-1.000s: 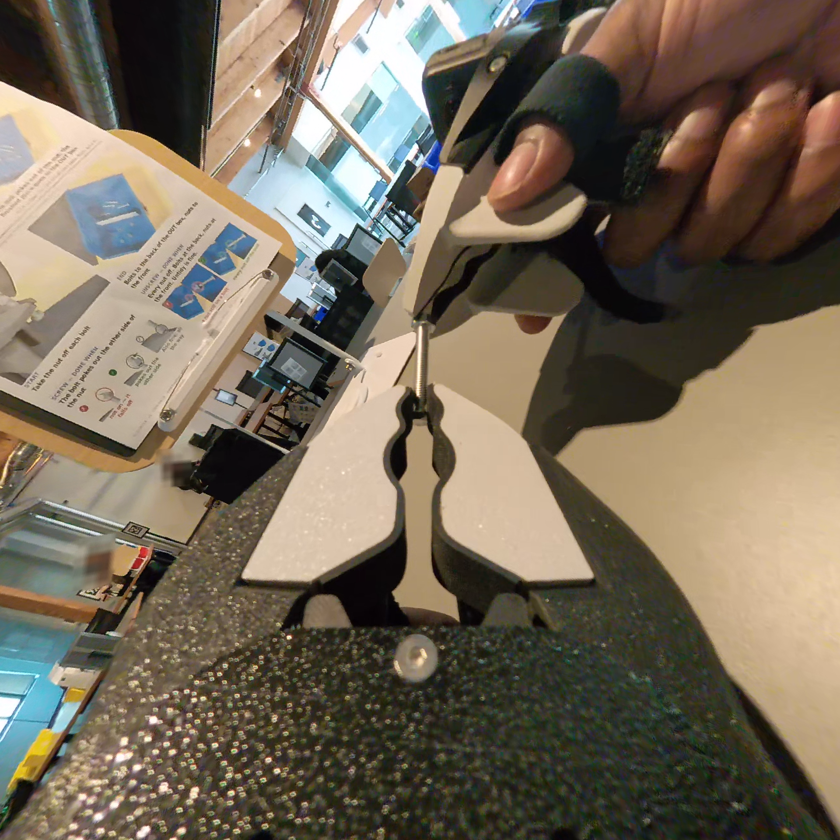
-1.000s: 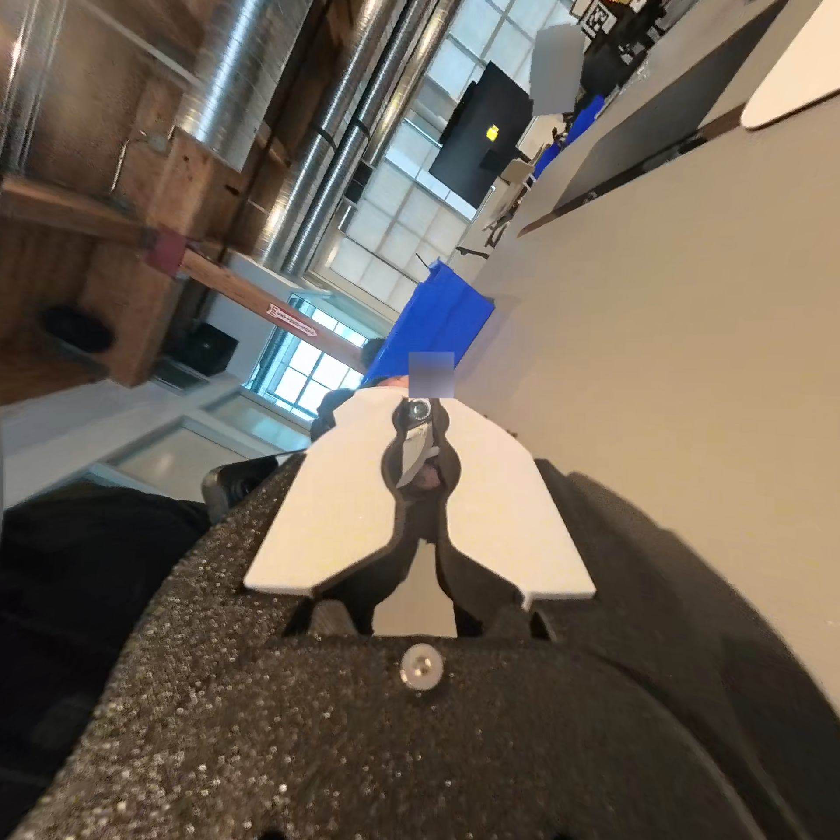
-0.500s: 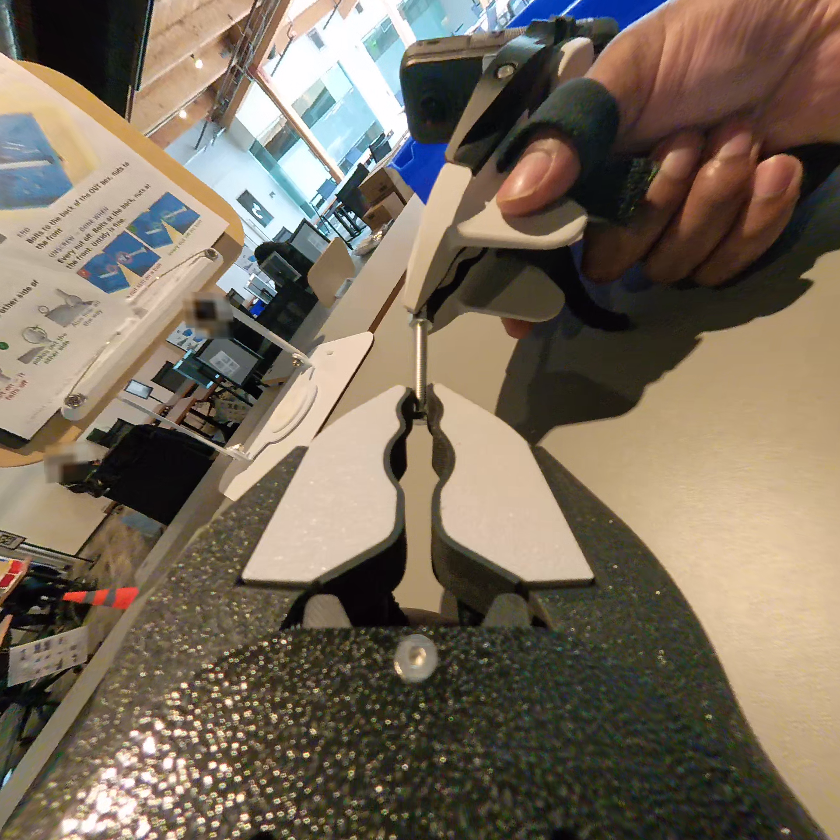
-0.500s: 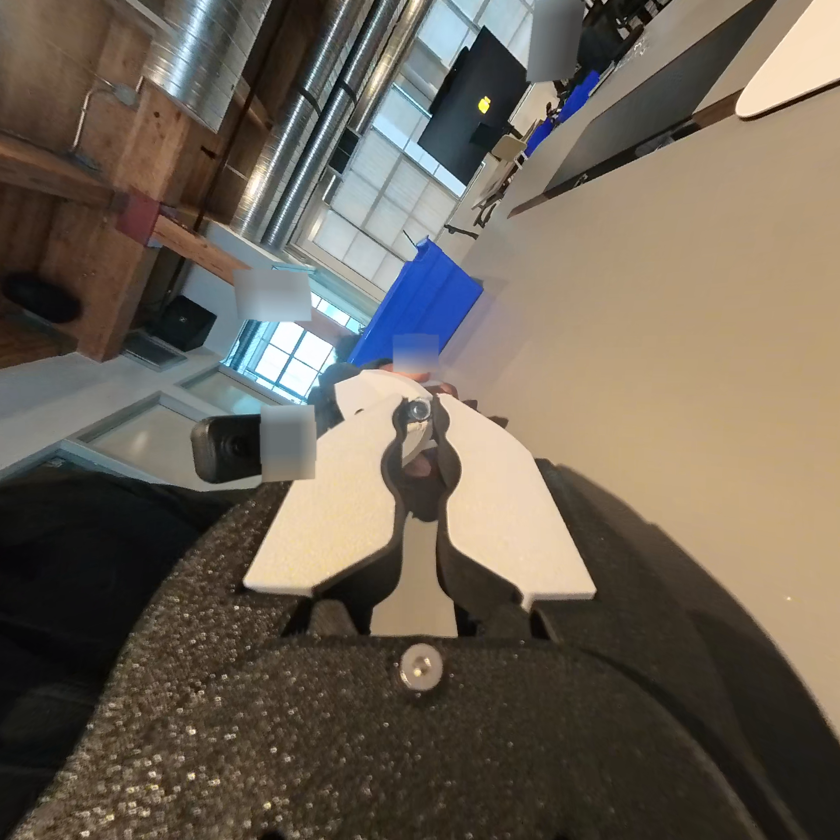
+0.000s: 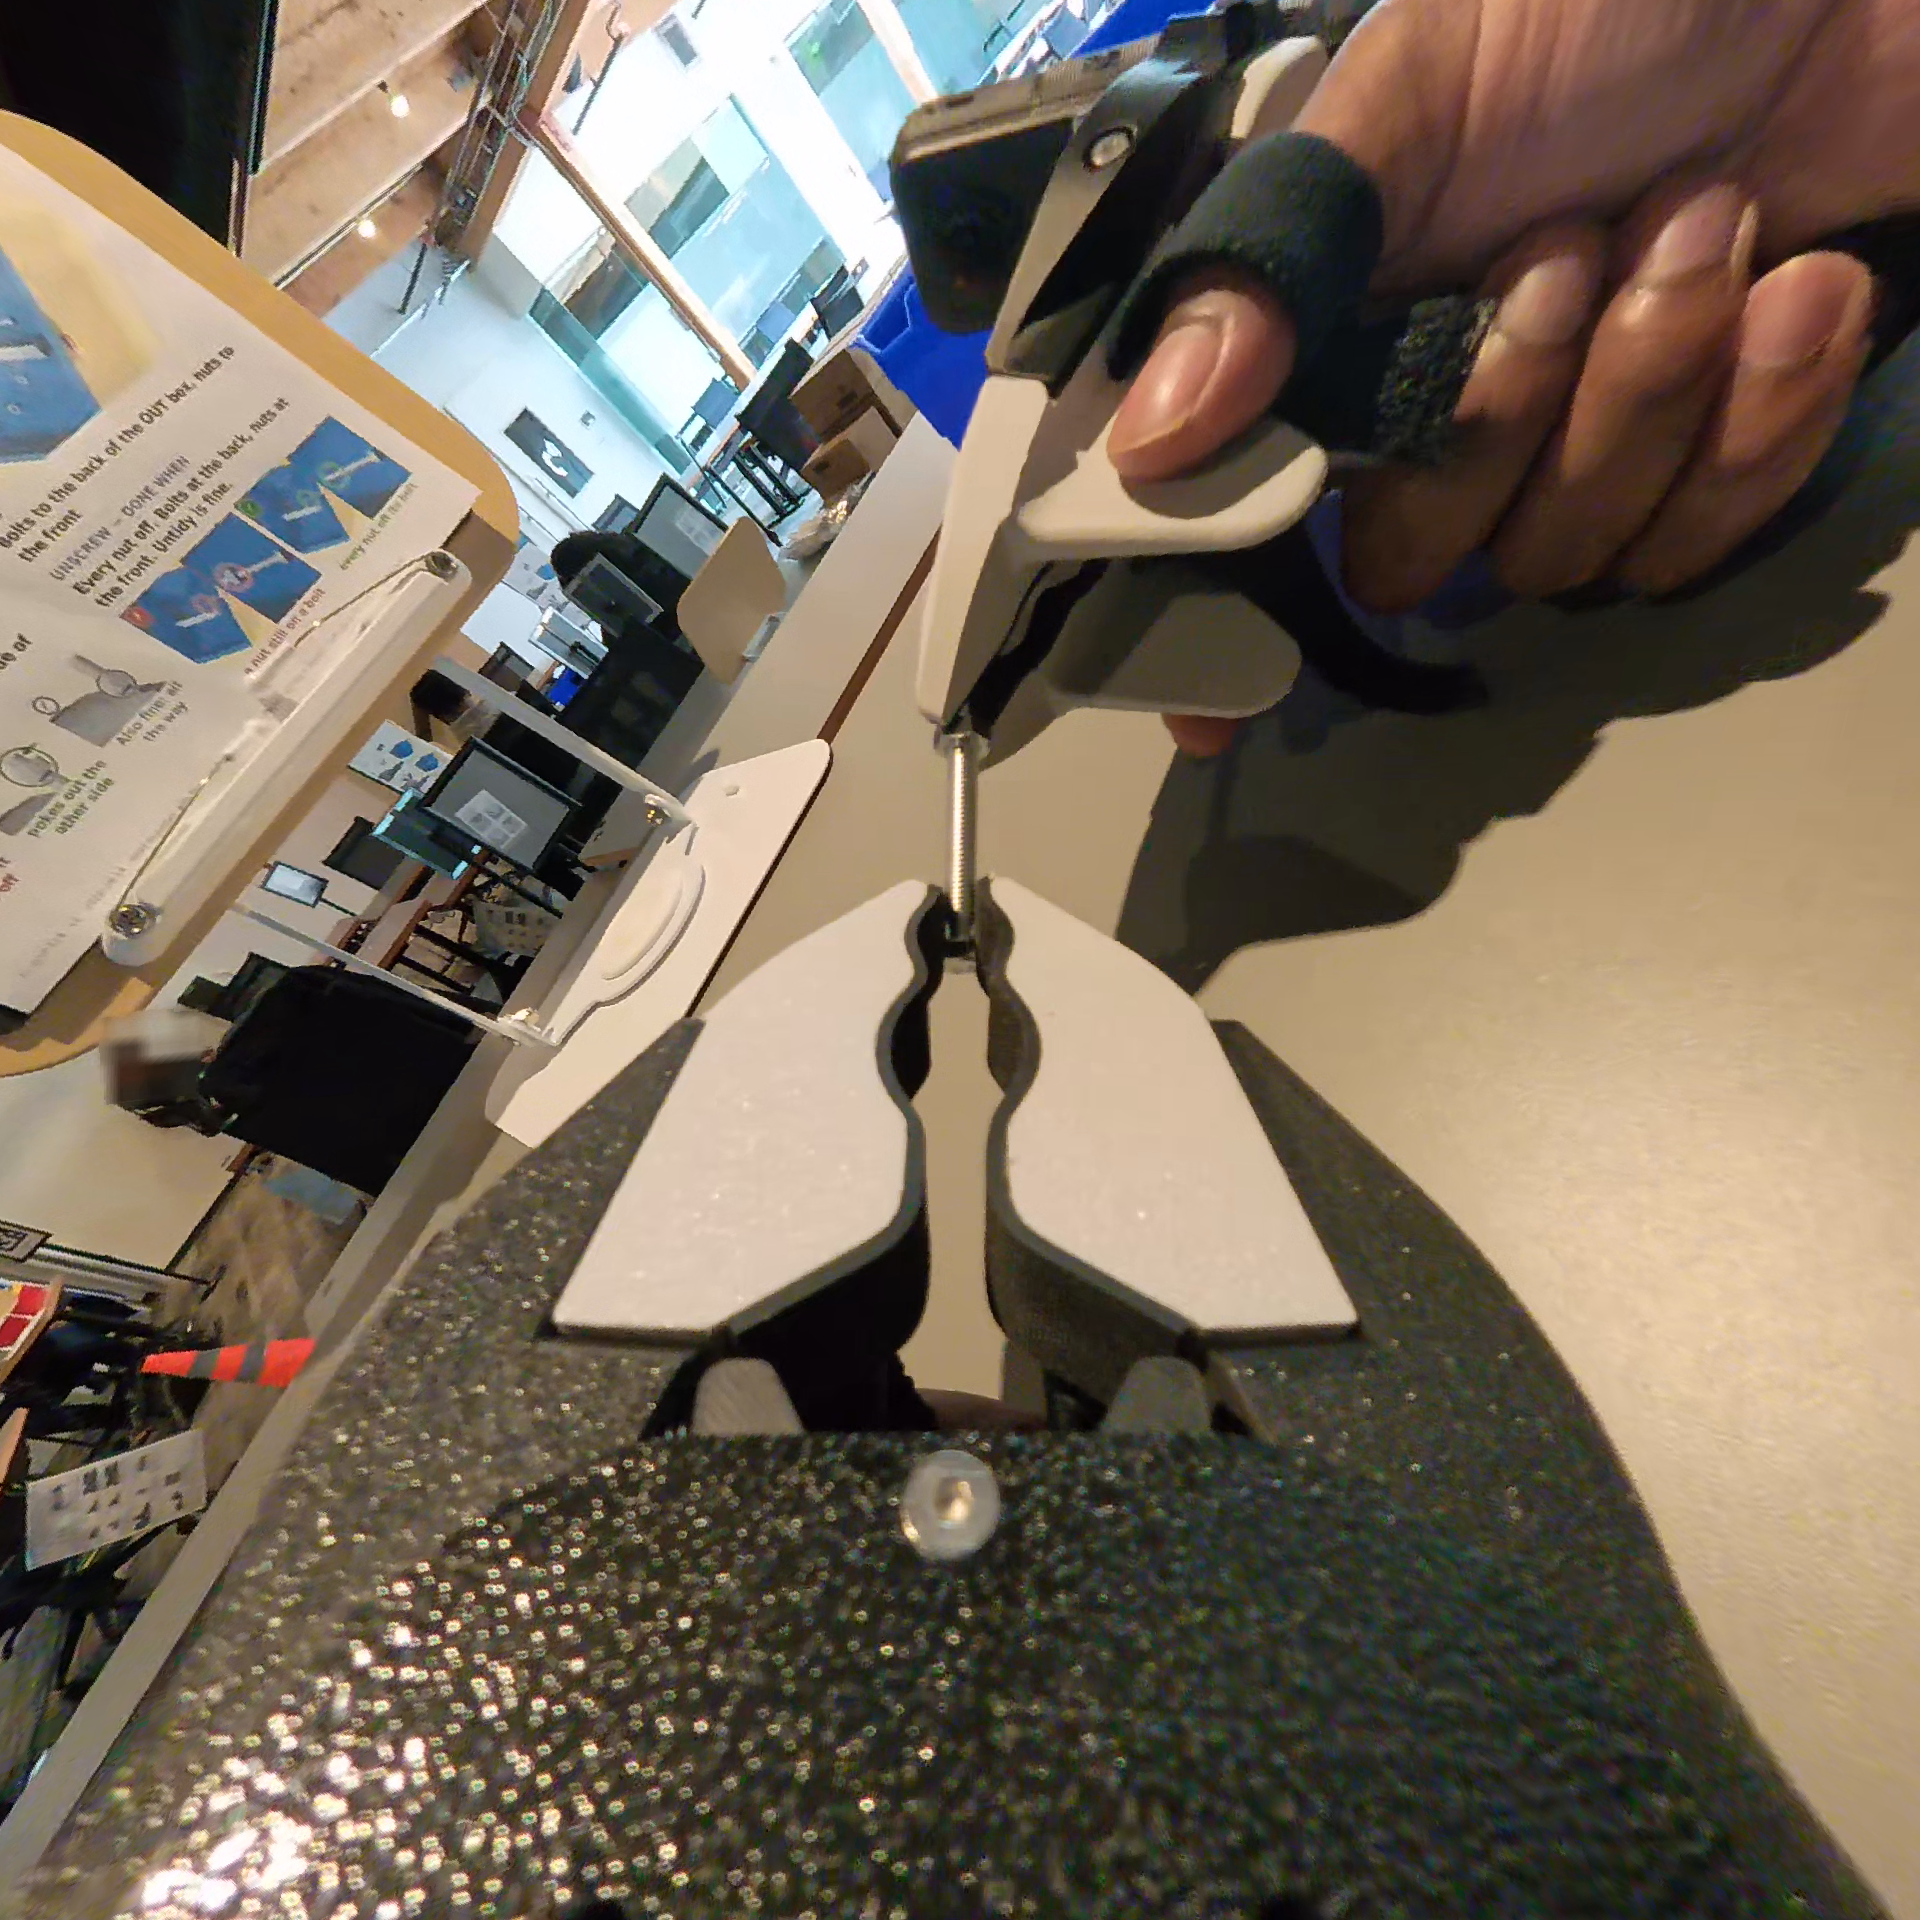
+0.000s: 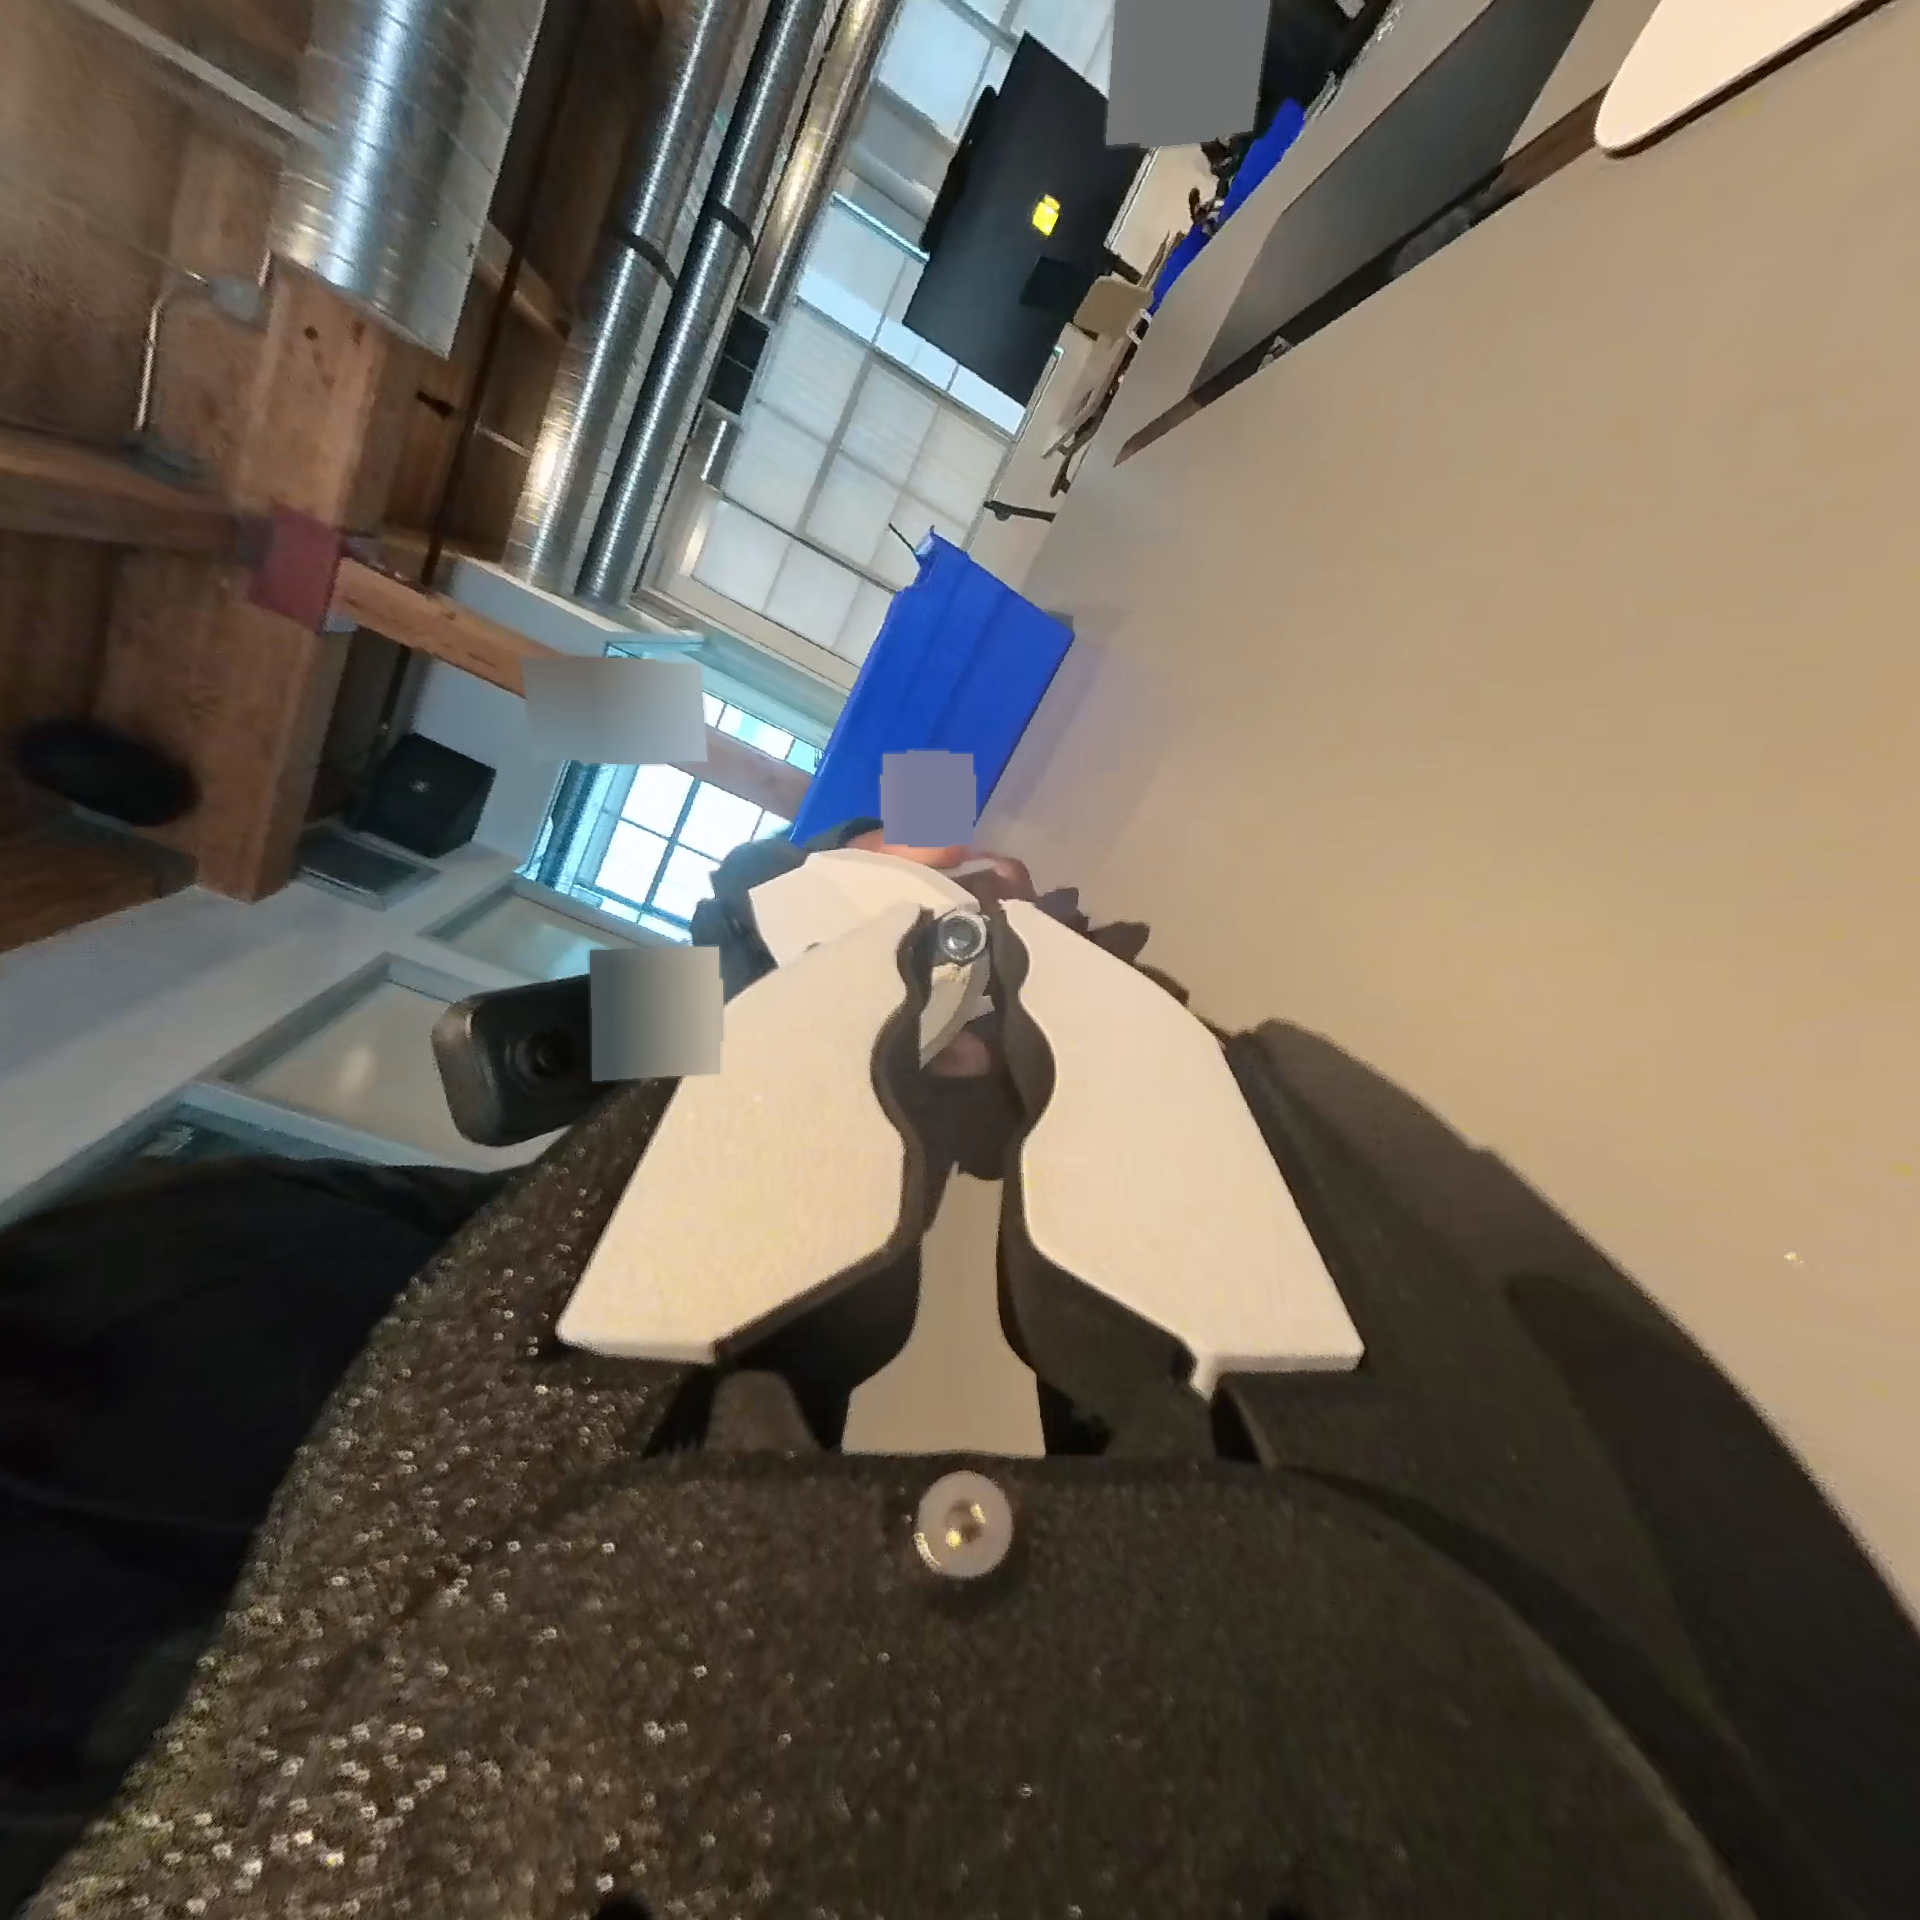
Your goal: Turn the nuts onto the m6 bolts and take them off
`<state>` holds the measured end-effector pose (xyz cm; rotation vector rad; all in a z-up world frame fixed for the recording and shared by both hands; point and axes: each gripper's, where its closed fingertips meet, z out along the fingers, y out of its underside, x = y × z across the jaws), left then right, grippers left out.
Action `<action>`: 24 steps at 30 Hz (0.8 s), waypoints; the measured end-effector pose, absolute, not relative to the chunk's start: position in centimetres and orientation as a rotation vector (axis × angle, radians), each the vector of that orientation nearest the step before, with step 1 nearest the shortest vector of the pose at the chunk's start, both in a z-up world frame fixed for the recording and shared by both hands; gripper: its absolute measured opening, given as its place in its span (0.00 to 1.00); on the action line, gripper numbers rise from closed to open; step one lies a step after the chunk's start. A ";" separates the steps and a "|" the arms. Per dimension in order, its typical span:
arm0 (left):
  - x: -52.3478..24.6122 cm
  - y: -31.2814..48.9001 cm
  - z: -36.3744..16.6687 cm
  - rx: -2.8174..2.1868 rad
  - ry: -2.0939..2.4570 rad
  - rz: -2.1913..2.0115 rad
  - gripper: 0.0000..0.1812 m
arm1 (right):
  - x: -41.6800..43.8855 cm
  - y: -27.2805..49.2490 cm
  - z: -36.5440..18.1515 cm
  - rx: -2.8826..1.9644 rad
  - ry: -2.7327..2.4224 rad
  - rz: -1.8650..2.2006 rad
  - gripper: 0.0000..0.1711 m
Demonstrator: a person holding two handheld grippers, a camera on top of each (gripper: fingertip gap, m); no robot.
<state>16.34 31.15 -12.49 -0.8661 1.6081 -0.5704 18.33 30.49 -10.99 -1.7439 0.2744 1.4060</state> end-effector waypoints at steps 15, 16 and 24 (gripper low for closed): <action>16.1 31.0 -11.5 -0.909 1.556 -0.725 0.03 | 17.6 30.2 -9.2 -1.669 0.178 1.413 0.10; 16.1 31.0 -11.5 -0.911 1.554 -0.732 0.03 | 17.6 30.2 -9.1 -1.661 0.168 1.411 0.11; 16.0 30.8 -11.4 -0.920 1.563 -0.781 0.03 | 19.1 29.8 -8.8 -1.694 -0.003 1.214 0.15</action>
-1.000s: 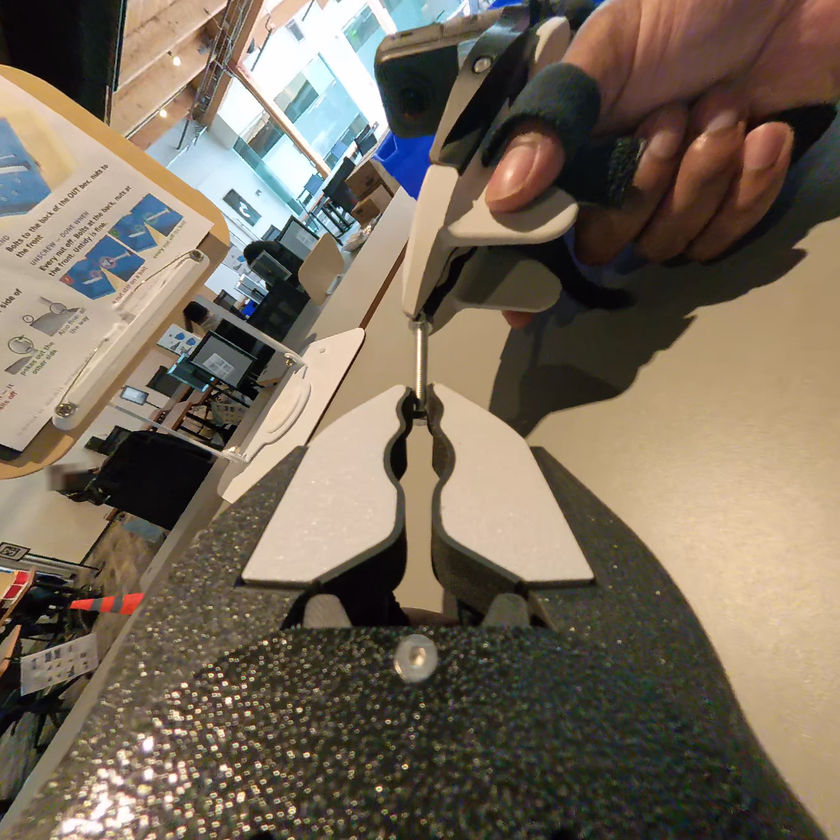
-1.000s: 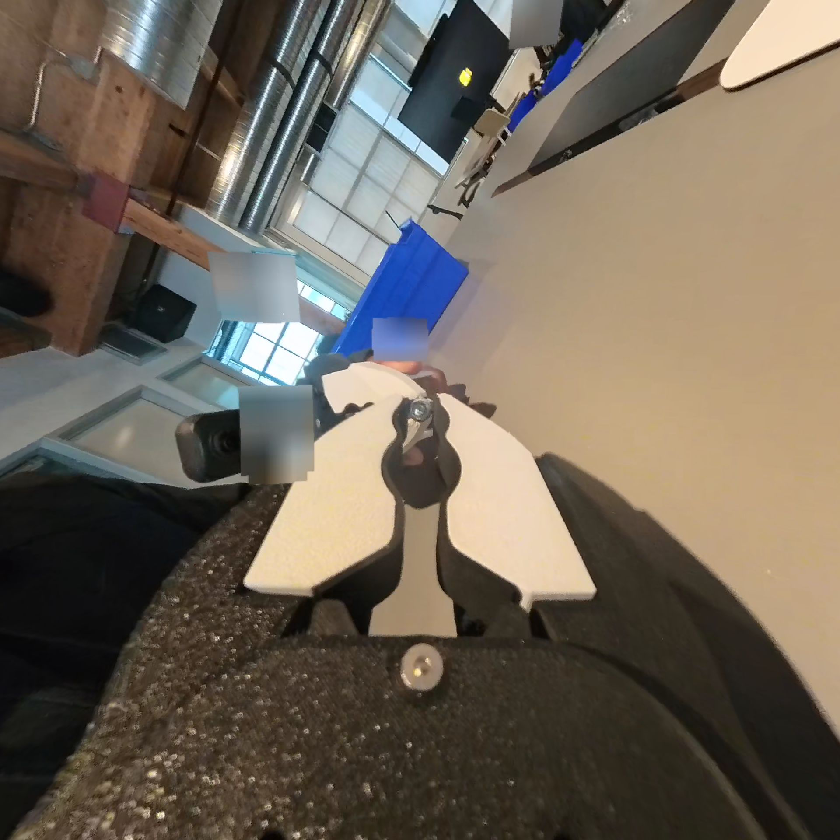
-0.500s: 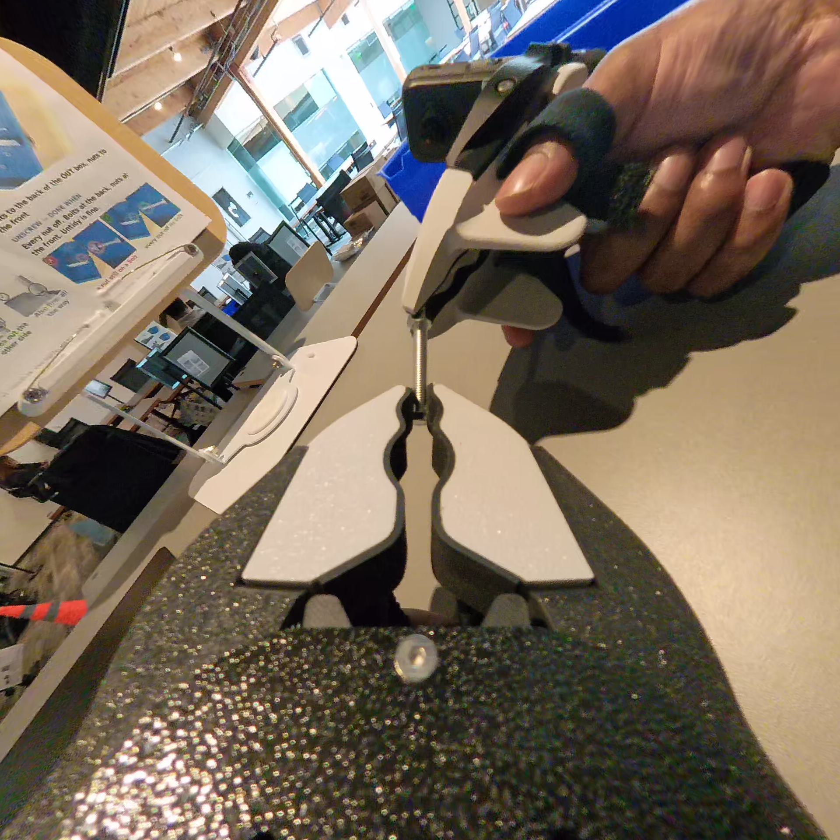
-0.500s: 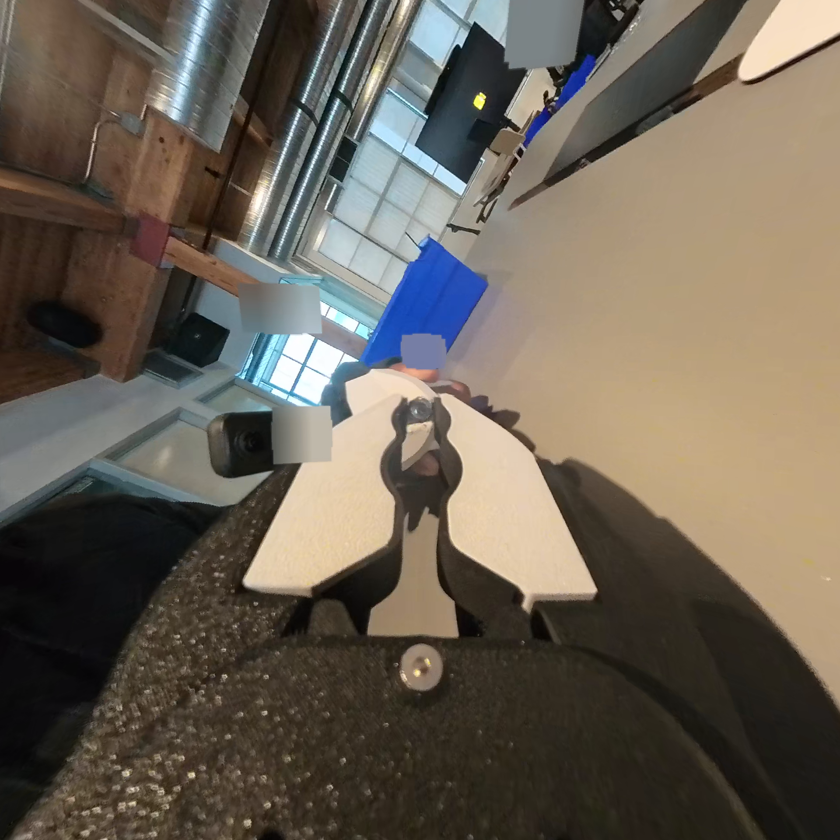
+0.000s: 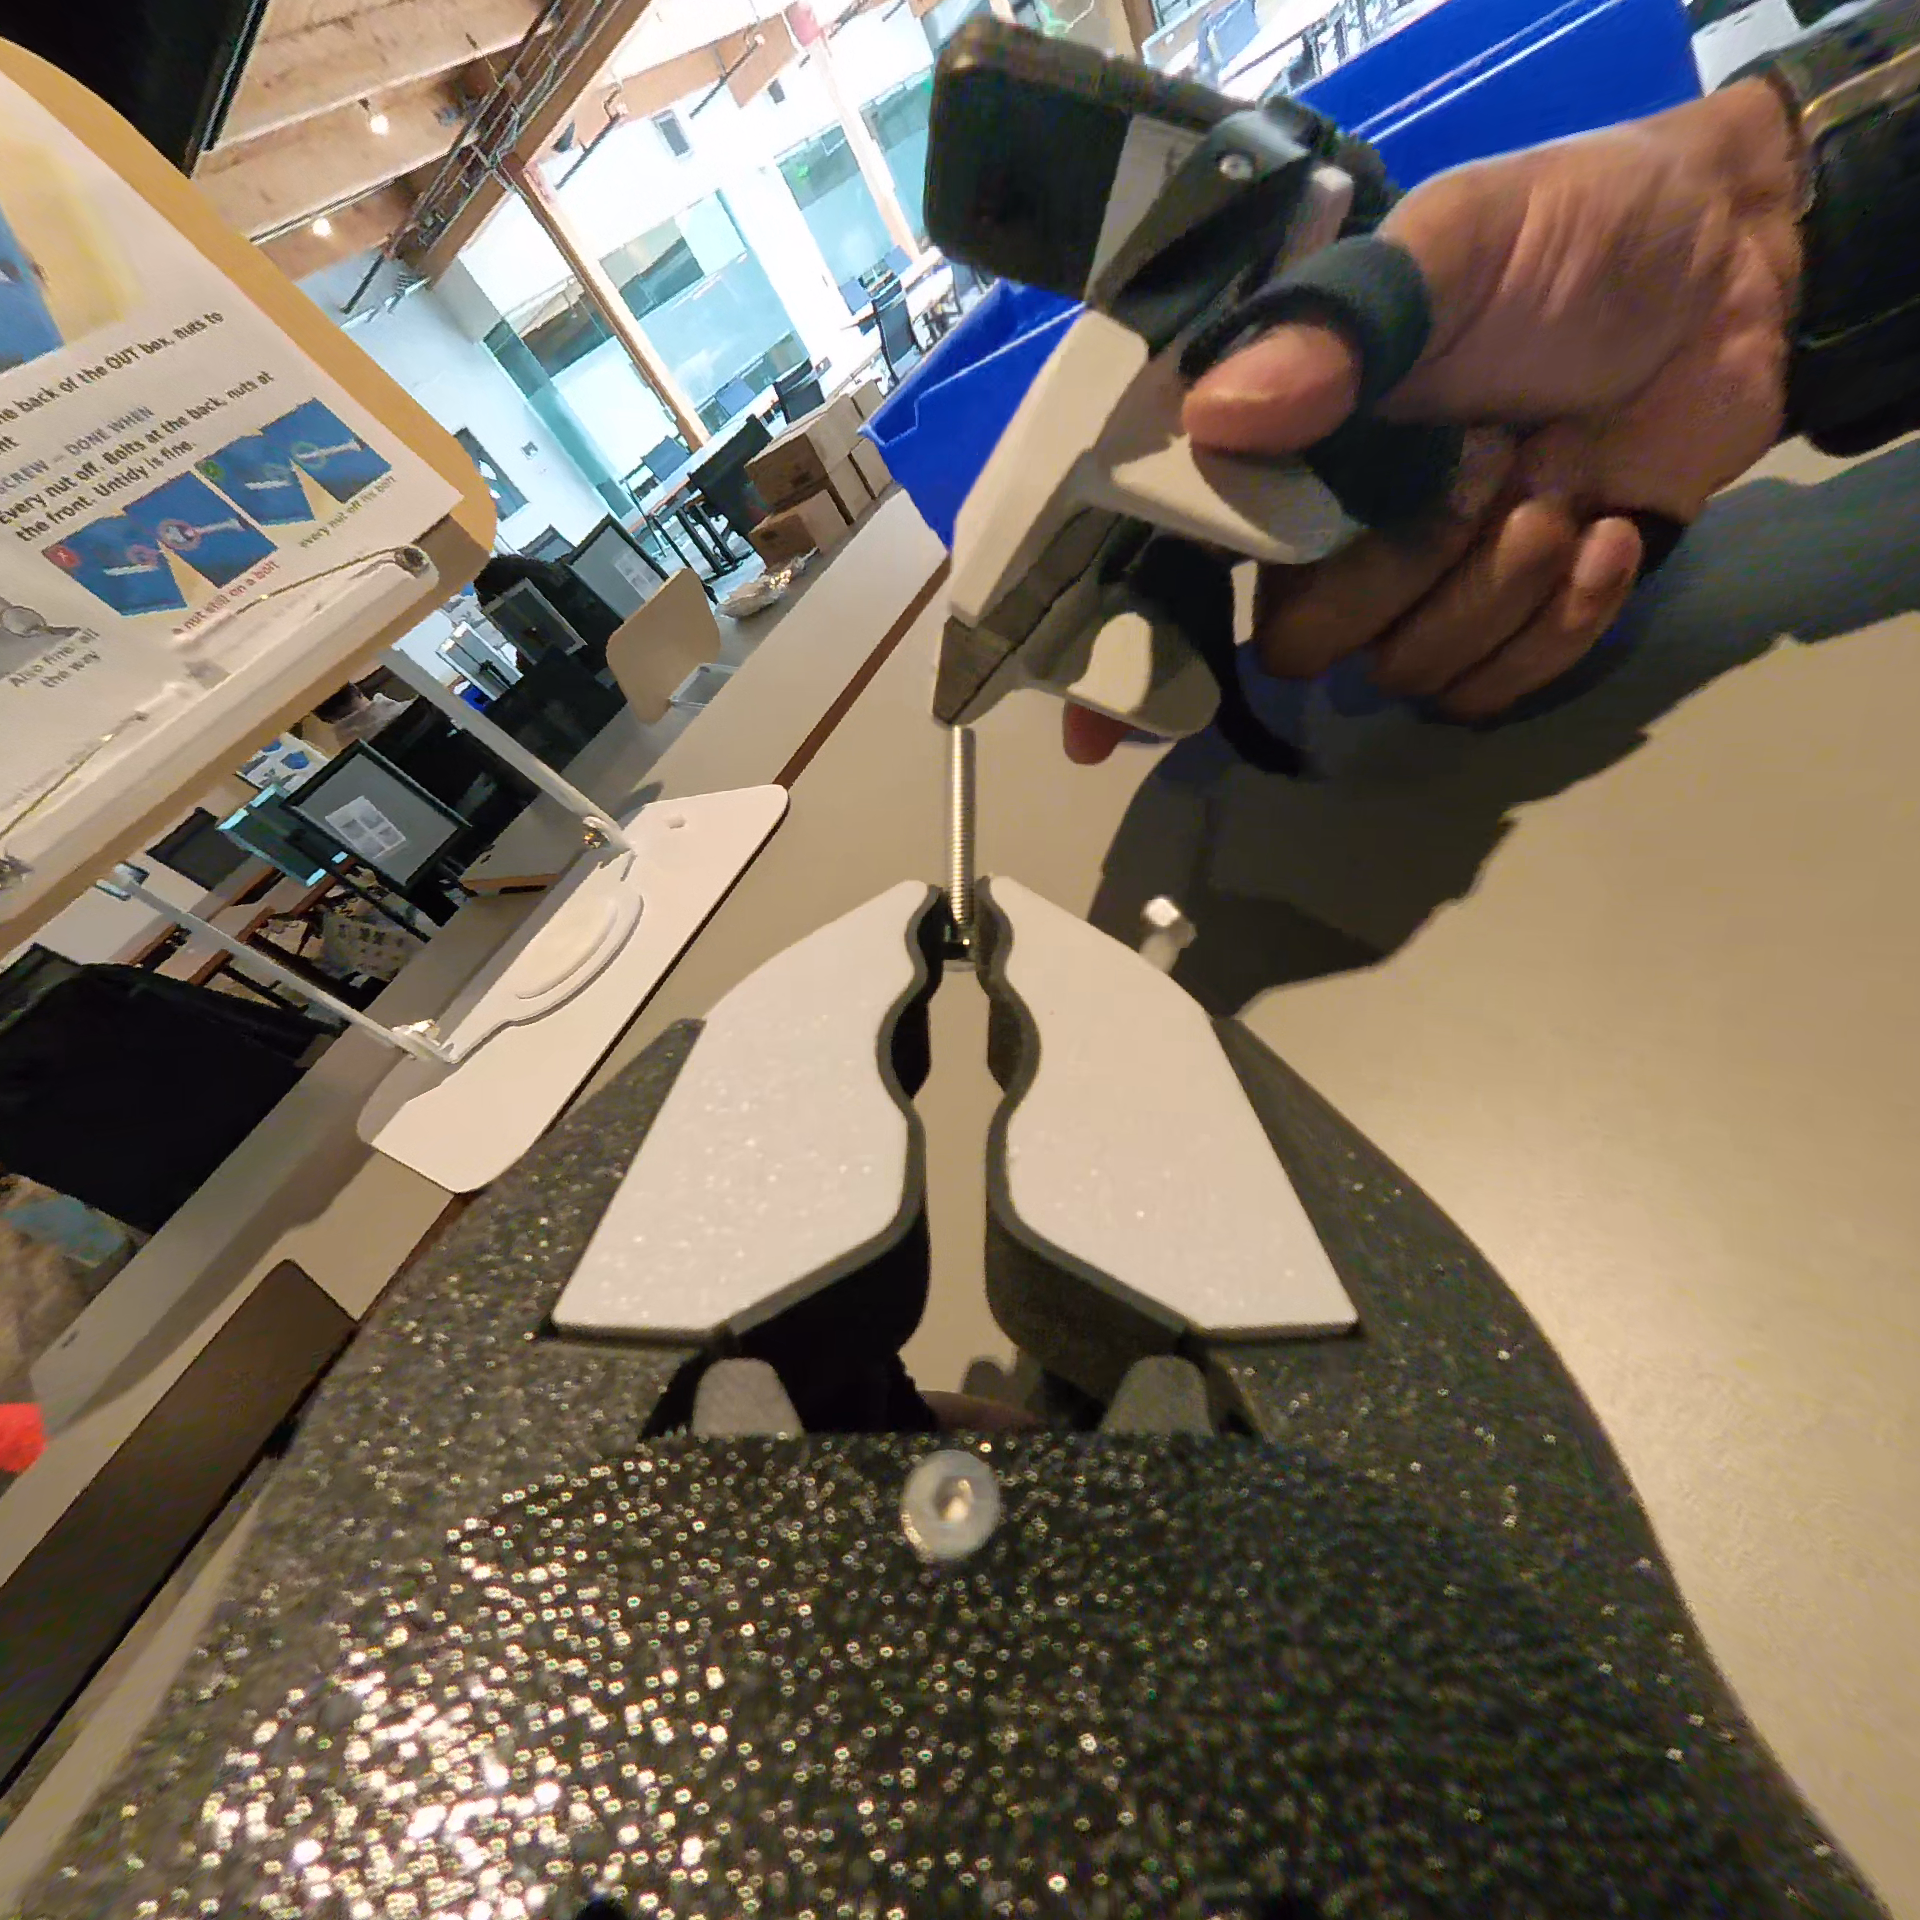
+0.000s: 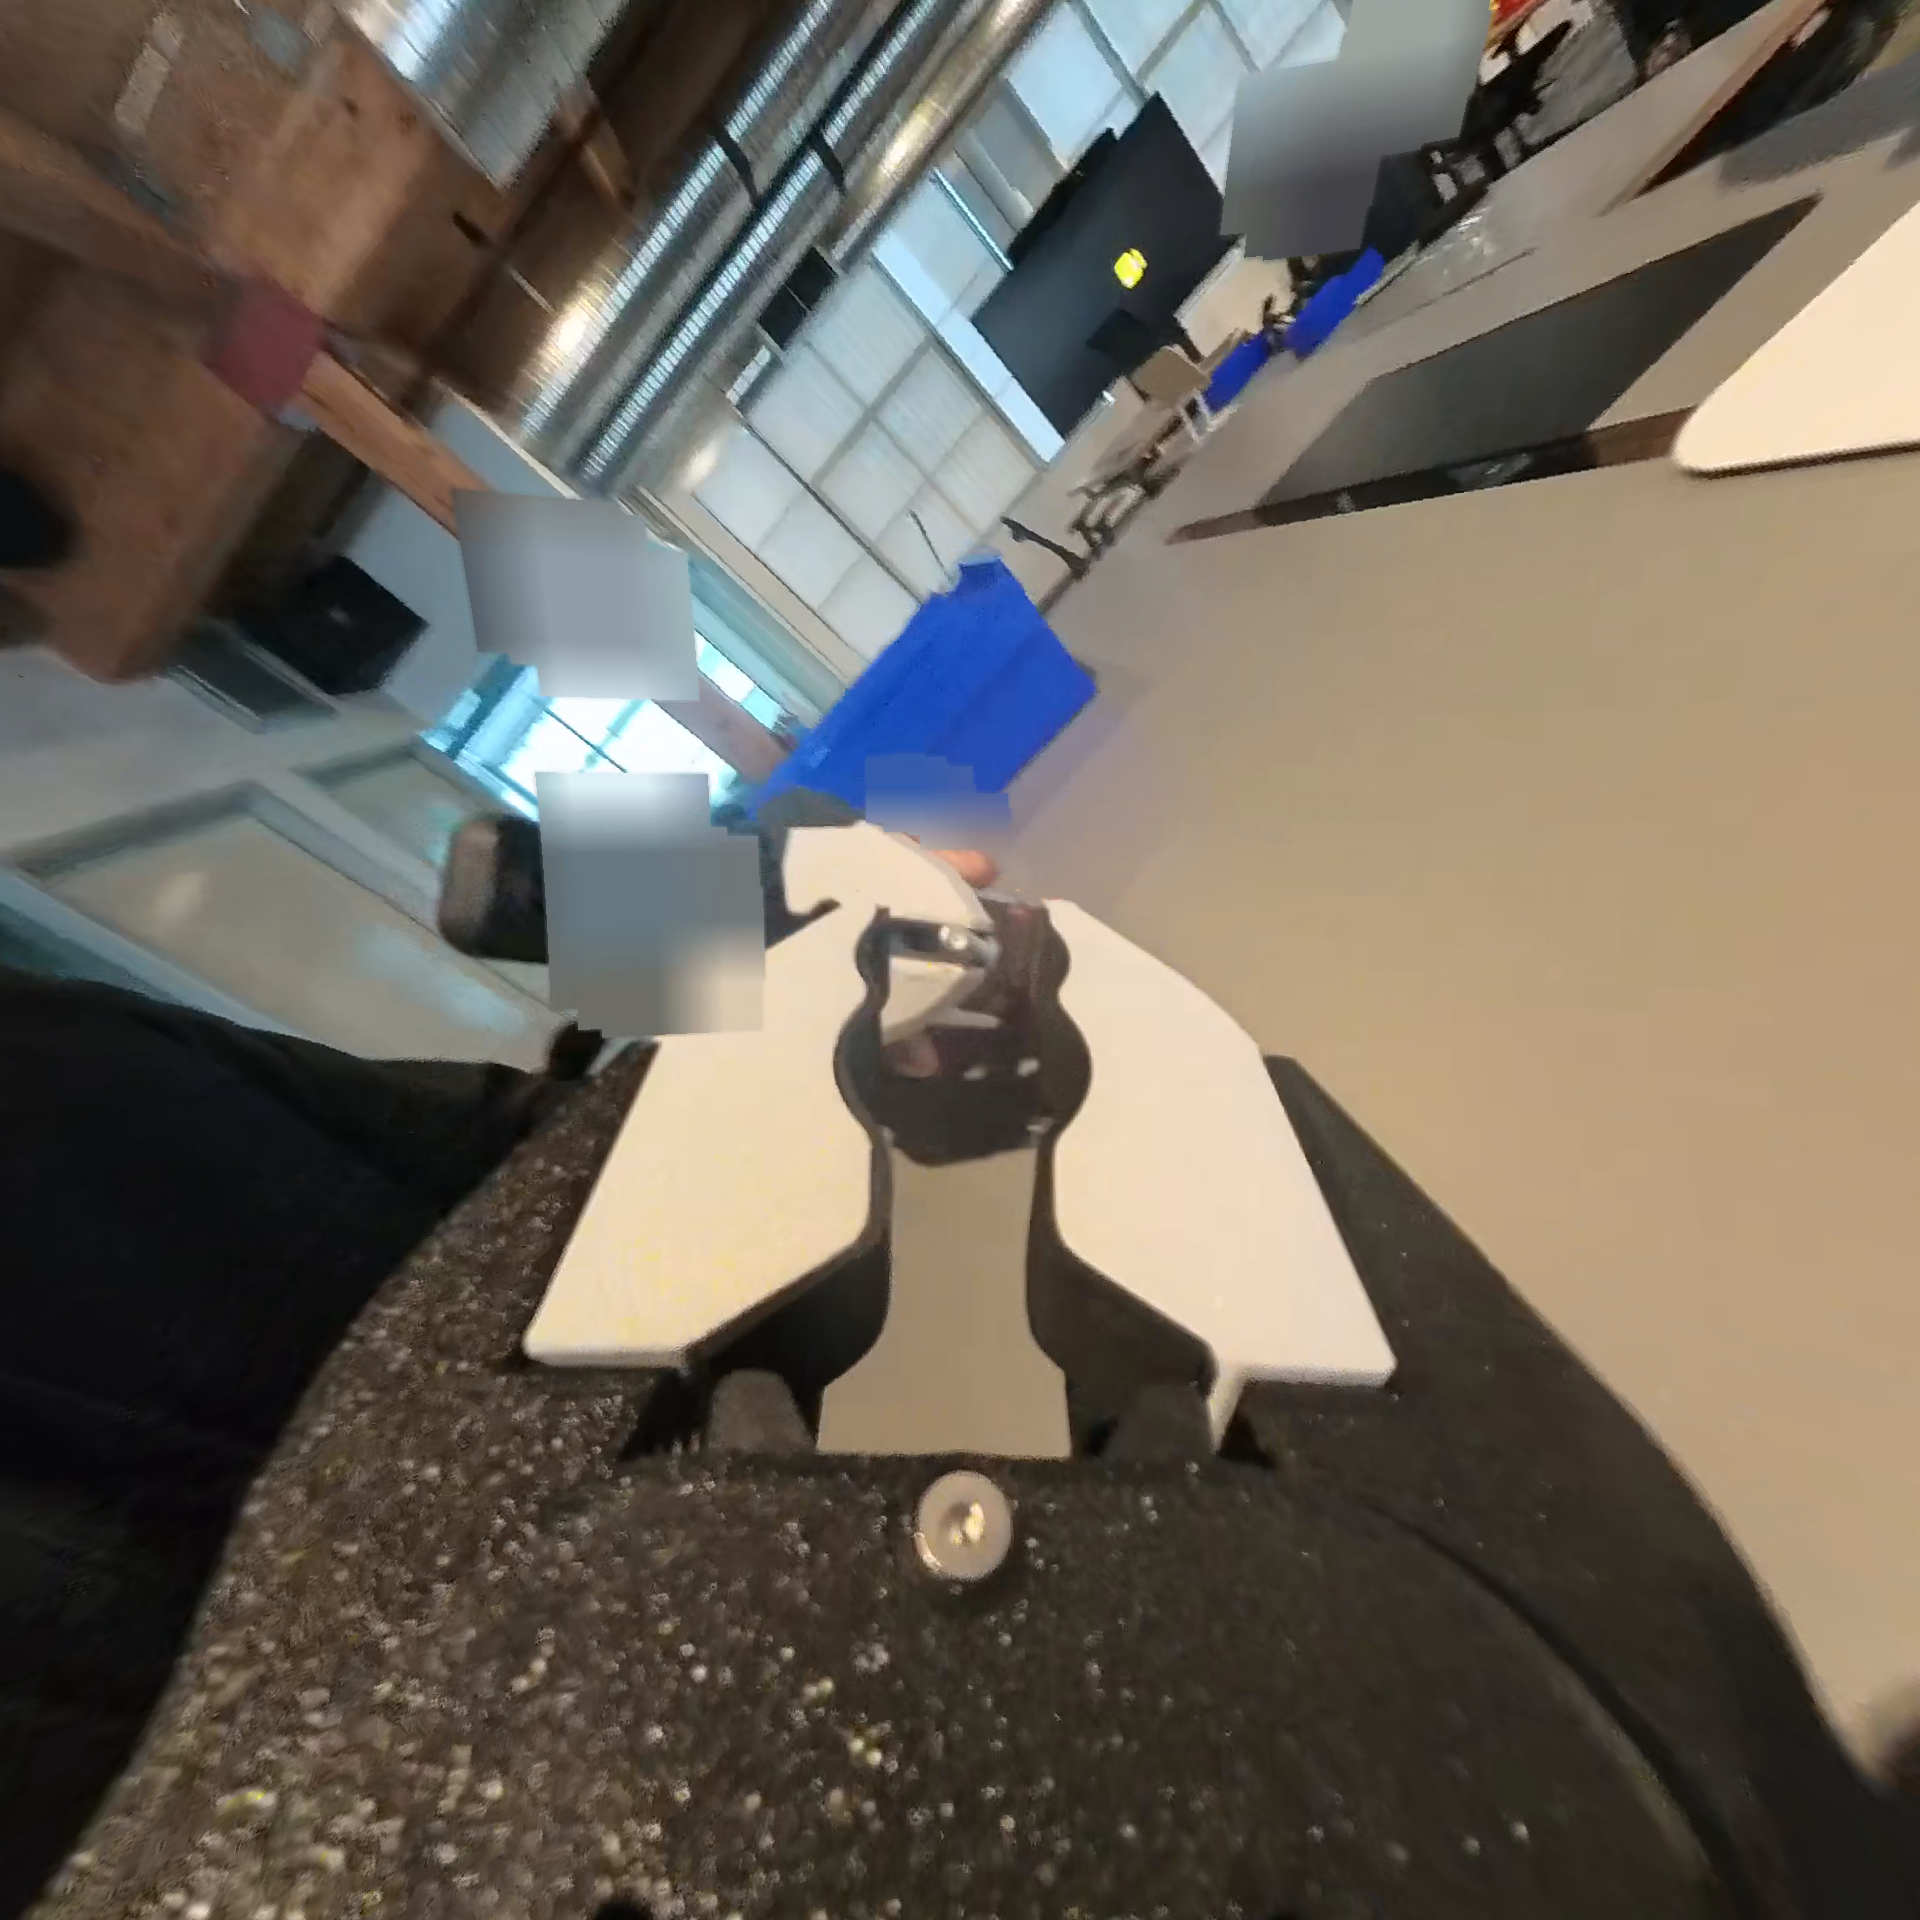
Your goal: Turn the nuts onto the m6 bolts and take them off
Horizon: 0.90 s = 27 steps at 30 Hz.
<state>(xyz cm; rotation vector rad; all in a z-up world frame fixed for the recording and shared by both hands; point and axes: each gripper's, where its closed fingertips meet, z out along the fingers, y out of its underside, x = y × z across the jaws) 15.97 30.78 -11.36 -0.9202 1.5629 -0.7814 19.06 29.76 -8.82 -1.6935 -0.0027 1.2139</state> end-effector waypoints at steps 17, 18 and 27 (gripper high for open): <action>13.2 35.3 -9.0 -1.122 1.172 -0.599 0.03 | 21.4 31.6 -10.0 -1.730 0.005 0.587 0.07; 13.4 35.2 -9.1 -1.117 1.183 -0.601 0.03 | 21.4 31.6 -10.1 -1.732 0.007 0.594 0.07; 14.5 34.6 -9.8 -1.087 1.272 -0.615 0.03 | 20.8 31.6 -10.3 -1.743 -0.022 0.641 0.07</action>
